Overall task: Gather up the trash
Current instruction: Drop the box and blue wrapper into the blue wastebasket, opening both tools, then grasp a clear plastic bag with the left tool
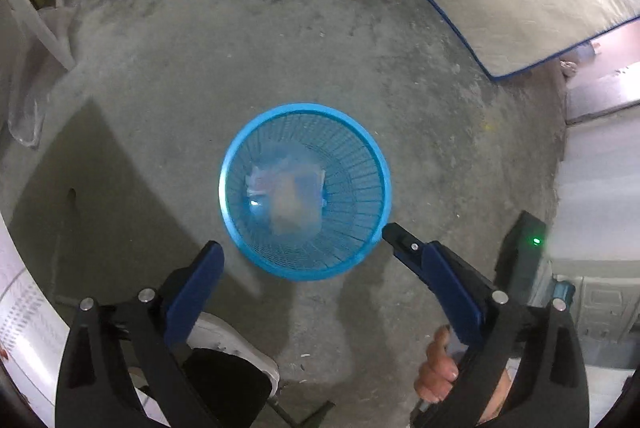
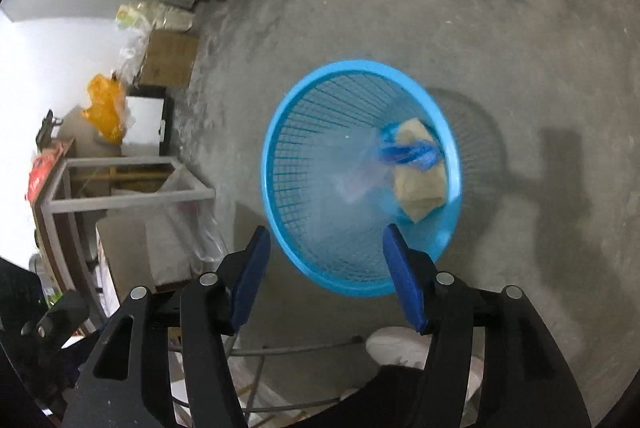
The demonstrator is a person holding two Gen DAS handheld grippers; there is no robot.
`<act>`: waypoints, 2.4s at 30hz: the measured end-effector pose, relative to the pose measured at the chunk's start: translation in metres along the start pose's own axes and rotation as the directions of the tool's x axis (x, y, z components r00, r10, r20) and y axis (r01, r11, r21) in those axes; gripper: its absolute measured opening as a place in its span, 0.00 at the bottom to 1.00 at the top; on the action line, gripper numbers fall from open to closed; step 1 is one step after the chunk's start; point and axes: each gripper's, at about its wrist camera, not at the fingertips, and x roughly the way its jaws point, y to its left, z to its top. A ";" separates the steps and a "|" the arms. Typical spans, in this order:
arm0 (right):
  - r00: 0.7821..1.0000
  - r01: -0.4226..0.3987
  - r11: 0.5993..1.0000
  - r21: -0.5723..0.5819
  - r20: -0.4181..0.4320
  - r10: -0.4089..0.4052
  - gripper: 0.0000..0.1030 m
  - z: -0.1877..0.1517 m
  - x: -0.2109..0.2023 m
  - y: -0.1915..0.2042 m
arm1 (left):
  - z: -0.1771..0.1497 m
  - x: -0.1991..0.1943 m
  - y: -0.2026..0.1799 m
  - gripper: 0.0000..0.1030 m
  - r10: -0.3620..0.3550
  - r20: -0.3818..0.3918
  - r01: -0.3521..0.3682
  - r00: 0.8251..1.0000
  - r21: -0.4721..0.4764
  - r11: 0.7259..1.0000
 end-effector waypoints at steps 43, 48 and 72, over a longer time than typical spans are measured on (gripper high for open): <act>0.791 -0.569 0.486 -0.663 -0.604 0.102 0.56 -0.344 -0.044 0.260 | -0.455 -0.288 0.258 0.91 0.333 0.643 -0.014 0.690 -0.448 0.894; 0.808 -0.525 0.460 -0.716 -0.589 0.007 0.45 -0.380 -0.018 0.273 | -0.452 -0.287 0.304 0.75 0.259 0.682 0.122 0.684 -0.457 0.881; 0.801 -0.484 0.475 -0.735 -0.590 -0.097 0.11 -0.413 0.017 0.284 | -0.447 -0.288 0.341 0.36 -0.009 0.778 0.401 0.628 -0.313 0.861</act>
